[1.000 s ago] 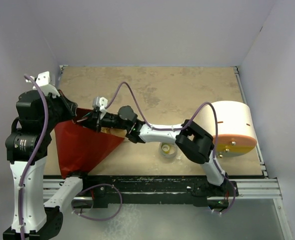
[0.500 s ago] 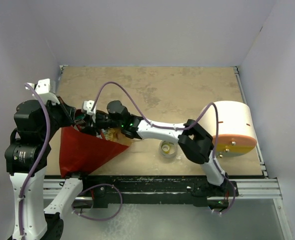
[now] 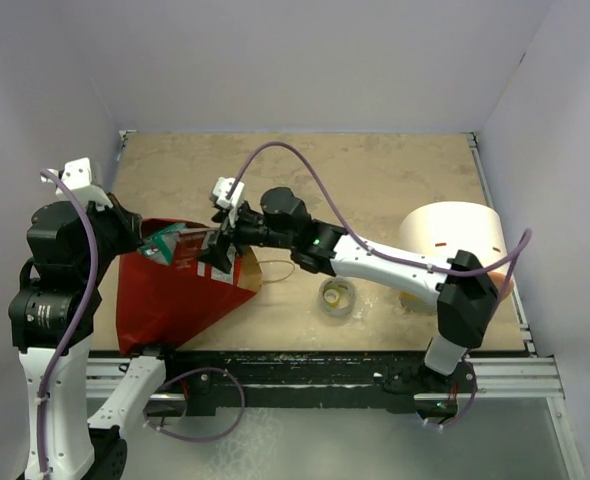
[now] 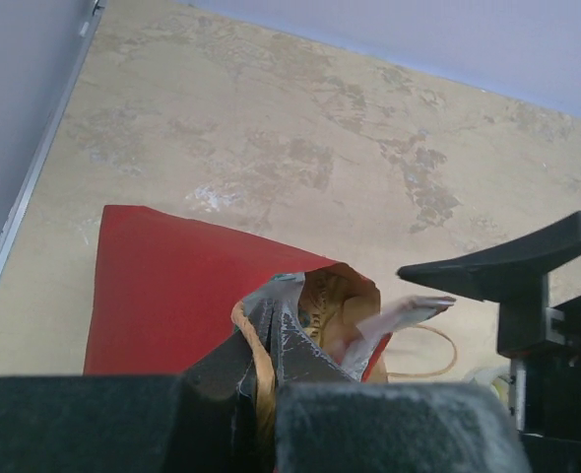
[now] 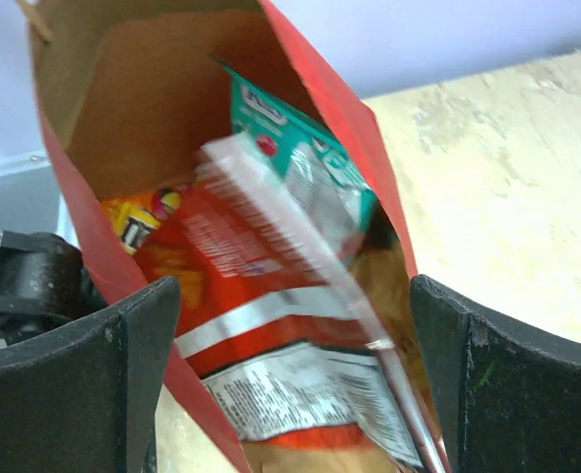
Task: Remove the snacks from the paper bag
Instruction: Place the snack in the paper bag, then take out the snack from the paper bag.
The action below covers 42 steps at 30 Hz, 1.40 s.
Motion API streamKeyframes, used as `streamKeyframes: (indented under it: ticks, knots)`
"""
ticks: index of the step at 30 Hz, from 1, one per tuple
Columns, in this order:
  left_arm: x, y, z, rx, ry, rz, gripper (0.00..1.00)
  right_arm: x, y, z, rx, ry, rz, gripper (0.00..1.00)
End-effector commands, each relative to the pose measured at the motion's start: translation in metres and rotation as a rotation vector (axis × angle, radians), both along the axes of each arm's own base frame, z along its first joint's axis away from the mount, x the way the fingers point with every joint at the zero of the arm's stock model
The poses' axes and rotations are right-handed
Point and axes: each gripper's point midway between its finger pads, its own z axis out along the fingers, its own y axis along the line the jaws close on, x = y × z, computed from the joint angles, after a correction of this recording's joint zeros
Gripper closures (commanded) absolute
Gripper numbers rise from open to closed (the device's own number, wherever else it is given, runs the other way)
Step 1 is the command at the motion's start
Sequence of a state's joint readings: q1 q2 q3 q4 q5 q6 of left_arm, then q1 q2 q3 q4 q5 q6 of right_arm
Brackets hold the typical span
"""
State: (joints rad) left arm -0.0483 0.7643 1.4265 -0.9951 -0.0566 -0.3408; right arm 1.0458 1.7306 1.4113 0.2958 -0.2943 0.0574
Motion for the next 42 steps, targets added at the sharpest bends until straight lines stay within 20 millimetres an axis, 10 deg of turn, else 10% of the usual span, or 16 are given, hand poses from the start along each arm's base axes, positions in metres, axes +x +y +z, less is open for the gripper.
streamKeyframes:
  ticks: [1, 11, 20, 25, 30, 42]
  knots:
    - [0.004, 0.011, 0.065, -0.022, -0.254, 0.071, 1.0, 0.019, -0.04, 0.0, -0.039, 0.026, -0.111, 0.0]
    - [0.007, 0.017, 0.054, -0.05, -0.226, 0.127, 1.0, 0.043, -0.073, -0.031, 0.03, 0.122, -0.128, 0.0]
    - [0.006, 0.013, 0.057, -0.038, -0.229, 0.096, 1.0, 0.046, -0.048, -0.025, 0.032, -0.36, 0.121, 0.05]
    - [0.006, 0.012, 0.059, -0.045, -0.233, 0.091, 1.0, 0.024, -0.037, -0.019, 0.052, -0.382, 0.299, 0.31]
    - [0.006, 0.014, 0.061, -0.049, -0.238, 0.107, 1.0, 0.014, -0.036, -0.005, 0.118, -0.325, 0.316, 1.0]
    - [0.004, 0.02, 0.056, -0.062, -0.221, 0.147, 1.0, 0.004, -0.079, 0.15, 0.348, -0.264, 0.099, 1.0]
